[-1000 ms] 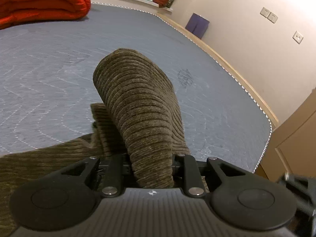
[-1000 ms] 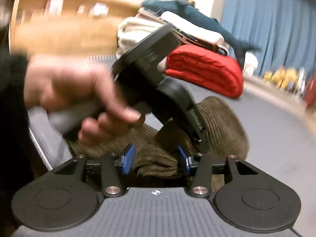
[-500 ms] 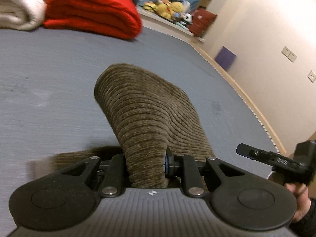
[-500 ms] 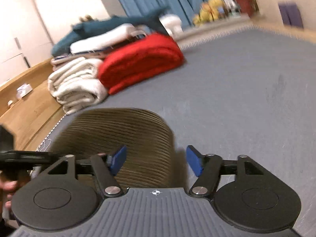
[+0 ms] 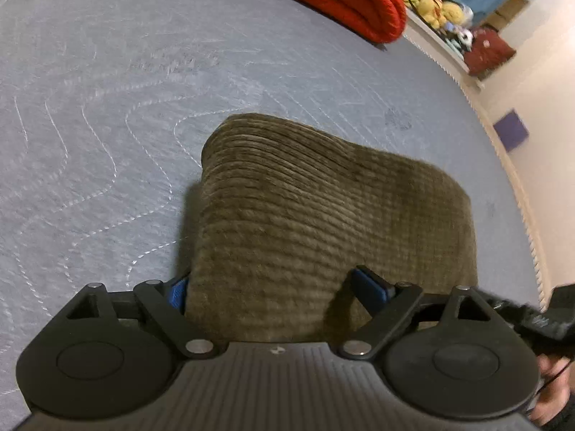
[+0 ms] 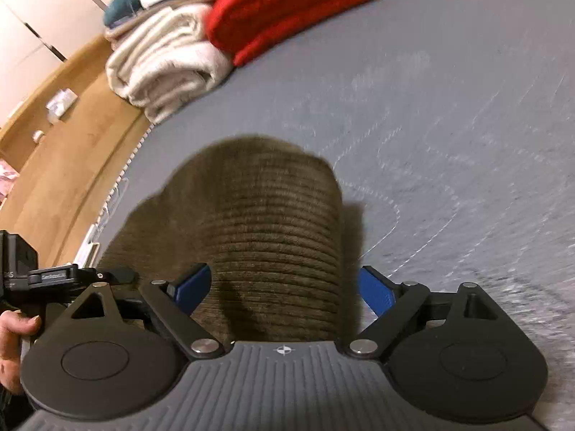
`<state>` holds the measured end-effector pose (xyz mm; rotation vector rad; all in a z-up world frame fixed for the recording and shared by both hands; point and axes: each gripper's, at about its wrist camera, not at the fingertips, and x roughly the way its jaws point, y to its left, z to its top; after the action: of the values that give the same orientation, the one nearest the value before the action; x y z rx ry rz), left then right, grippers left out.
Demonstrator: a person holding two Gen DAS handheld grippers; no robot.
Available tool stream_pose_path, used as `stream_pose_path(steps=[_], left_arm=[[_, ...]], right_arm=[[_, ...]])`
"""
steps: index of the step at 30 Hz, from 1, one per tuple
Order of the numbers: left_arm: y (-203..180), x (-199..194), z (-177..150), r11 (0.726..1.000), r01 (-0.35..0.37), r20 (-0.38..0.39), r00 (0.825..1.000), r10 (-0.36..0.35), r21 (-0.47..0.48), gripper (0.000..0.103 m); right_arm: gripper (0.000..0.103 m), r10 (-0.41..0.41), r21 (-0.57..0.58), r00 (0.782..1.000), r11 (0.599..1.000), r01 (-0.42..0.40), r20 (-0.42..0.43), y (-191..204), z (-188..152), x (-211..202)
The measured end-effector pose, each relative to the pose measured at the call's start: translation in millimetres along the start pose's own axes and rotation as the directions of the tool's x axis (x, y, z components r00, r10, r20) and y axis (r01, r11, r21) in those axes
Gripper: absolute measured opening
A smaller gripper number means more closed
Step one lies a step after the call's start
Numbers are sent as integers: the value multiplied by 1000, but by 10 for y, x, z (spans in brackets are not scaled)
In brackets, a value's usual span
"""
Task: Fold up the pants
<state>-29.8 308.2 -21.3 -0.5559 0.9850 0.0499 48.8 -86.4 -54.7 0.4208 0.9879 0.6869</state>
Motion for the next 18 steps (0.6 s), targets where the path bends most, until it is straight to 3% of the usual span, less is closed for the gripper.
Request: stream_pose_path(steps=[6, 9, 11, 14, 18], left_arm=[[94, 371, 1, 996, 65, -66, 995, -69, -54, 92], [81, 474, -2, 992, 110, -72, 991, -113, -56, 80], [-37, 458, -8, 996, 84, -59, 995, -86, -28, 69], [-339, 383, -47, 997, 45, -21, 999, -44, 58, 54], [-700, 448, -56, 985, 145, 5, 989, -146, 96, 47]], right_arm=[[91, 29, 46, 997, 999, -26, -65, 9, 32, 324], [69, 15, 27, 999, 1000, -14, -51, 27, 10, 299], [48, 15, 43, 1000, 999, -14, -17, 22, -6, 222], [39, 14, 5, 999, 1000, -14, 42, 122, -37, 61], [38, 26, -22, 992, 999, -23, 126, 109, 67, -383]])
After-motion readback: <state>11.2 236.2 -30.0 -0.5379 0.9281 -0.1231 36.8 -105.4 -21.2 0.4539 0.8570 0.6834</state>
